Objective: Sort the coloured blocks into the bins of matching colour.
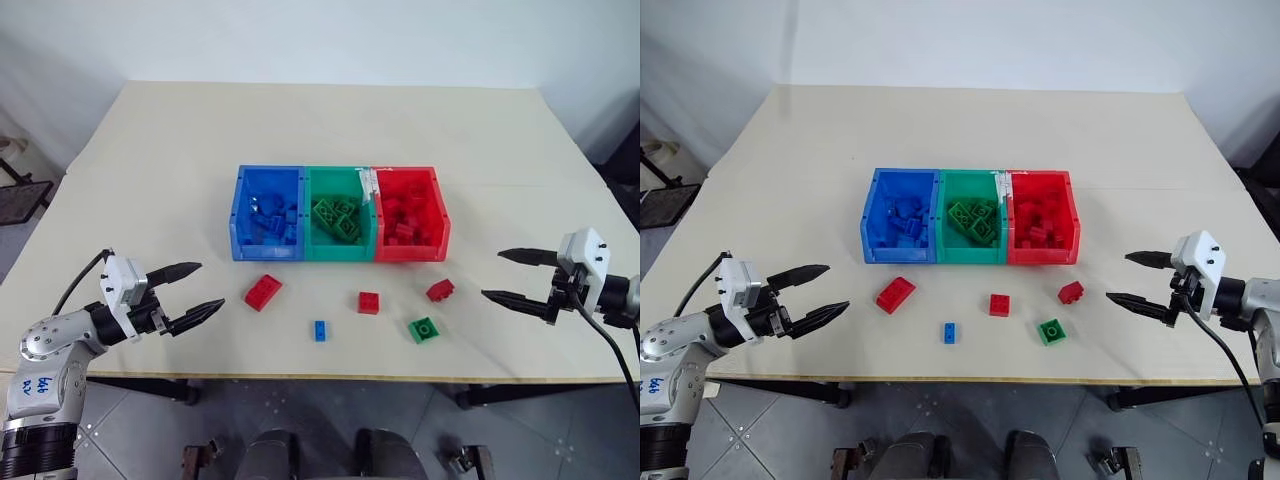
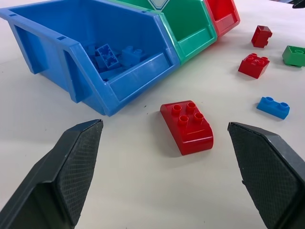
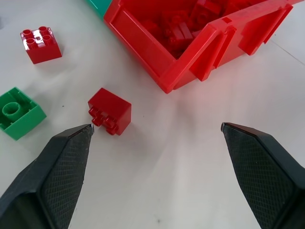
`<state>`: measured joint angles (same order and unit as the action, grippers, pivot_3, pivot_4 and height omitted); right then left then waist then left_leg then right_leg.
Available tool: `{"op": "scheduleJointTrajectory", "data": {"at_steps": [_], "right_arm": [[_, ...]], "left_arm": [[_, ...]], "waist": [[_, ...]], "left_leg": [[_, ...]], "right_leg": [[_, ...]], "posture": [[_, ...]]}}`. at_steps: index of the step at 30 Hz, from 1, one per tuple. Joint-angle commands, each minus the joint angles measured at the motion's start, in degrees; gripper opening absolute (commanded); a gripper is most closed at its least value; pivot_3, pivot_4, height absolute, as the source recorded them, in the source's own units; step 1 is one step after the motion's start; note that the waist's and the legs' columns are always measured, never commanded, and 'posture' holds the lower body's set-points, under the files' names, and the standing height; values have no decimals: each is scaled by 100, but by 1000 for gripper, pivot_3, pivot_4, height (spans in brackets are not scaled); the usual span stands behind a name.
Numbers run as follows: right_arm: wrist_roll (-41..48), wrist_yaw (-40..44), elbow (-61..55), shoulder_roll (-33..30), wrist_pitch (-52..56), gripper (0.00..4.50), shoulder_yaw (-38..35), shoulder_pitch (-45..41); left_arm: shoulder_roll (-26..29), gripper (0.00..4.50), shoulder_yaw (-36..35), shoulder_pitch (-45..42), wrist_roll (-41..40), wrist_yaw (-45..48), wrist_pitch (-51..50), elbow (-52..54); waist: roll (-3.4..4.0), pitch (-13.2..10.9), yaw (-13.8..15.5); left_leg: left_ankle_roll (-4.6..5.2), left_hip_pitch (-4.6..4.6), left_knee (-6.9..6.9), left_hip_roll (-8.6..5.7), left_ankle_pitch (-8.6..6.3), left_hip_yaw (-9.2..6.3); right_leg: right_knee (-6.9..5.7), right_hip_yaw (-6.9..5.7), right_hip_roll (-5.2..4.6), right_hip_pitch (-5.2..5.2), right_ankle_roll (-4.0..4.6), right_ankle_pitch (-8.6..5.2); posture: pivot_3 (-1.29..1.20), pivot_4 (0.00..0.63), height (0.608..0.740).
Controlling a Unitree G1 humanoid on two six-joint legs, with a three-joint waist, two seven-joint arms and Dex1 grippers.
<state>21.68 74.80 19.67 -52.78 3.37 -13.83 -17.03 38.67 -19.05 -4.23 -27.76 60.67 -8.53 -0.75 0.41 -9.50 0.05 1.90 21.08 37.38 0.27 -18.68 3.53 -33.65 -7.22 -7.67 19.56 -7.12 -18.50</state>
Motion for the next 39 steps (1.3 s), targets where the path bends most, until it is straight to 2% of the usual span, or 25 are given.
{"op": "scheduleJointTrajectory", "data": {"at_steps": [1, 2, 4, 8, 16, 21, 27, 29, 33, 39], "right_arm": [[152, -86, -190, -58, 23, 4500, -241, -20], [171, -116, -223, -54, 67, 4500, -242, -33], [182, -159, -274, -54, 117, 4500, -228, -35], [162, -271, -457, -78, 152, 4500, -254, 65], [154, -175, -774, -614, 332, 4500, -767, 912], [209, -63, -1103, -810, 416, 4500, -1186, 1495], [139, -81, -1540, -801, 611, 4500, -959, 1589], [82, -63, -1594, -778, 622, 4500, -756, 1462], [-352, -150, -1203, -539, 586, 4500, 206, 519], [-1094, 215, 245, 13, -25, 4500, 1426, -1018]], "left_arm": [[-13, 4463, -14, -10, -104, -102, -43, 193], [21, 4463, -64, -87, -438, -218, -687, 194], [-80, 4463, -192, -278, -653, -302, -759, 152], [-9, 4463, -101, -312, -515, -311, -744, 200], [129, 4463, 402, -623, 113, 55, -89, -380], [145, 4463, 601, -845, 130, 607, 285, -703], [139, 4463, 613, -836, -22, 1248, 653, -870], [160, 4463, 589, -793, -1, 1360, 753, -900], [202, 4463, 402, -540, -44, 1409, 836, -853], [181, 4463, 210, -118, -70, 1136, 806, -399]], "waist": [[0, 0, -2], [0, 0, -5], [0, 0, -3], [0, 0, -7], [2, -1, 86], [1, -1, 122], [2, 0, 93], [2, 0, 87], [2, -1, -3], [2, -1, -30]], "left_leg": [[0, 0, 0, 0, 0, 0], [0, 0, 0, 0, 0, 0], [0, 0, 1, 1, 0, -1], [0, -1, 3, 0, 0, -3], [6, -1, 2, -15, 3, 0], [6, -1, 1, -13, 2, 3], [6, -4, -1, -8, 2, 11], [6, -4, 0, -3, 2, 11], [6, -4, 3, -4, 2, 14], [5, -2, 6, -4, 2, 7]], "right_leg": [[0, 0, 0, 0, 0, 0], [0, 0, 0, 0, 0, 0], [-3, 1, 0, 0, 0, 0], [-7, 0, 0, 0, 0, 0], [-8, -12, 9, 0, 0, 0], [-5, -18, 8, 0, 0, 0], [-3, -22, 8, 2, 0, 0], [-4, -29, 8, 2, 0, 0], [-4, -30, 4, 3, 0, 0], [-12, -31, 3, 5, 0, 0]], "posture": [[0, 150, 740], [0, 150, 740], [0, 150, 740], [0, 150, 740], [0, 150, 740], [0, 150, 740], [0, 150, 740], [0, 150, 740], [0, 150, 740], [0, 150, 740]]}}
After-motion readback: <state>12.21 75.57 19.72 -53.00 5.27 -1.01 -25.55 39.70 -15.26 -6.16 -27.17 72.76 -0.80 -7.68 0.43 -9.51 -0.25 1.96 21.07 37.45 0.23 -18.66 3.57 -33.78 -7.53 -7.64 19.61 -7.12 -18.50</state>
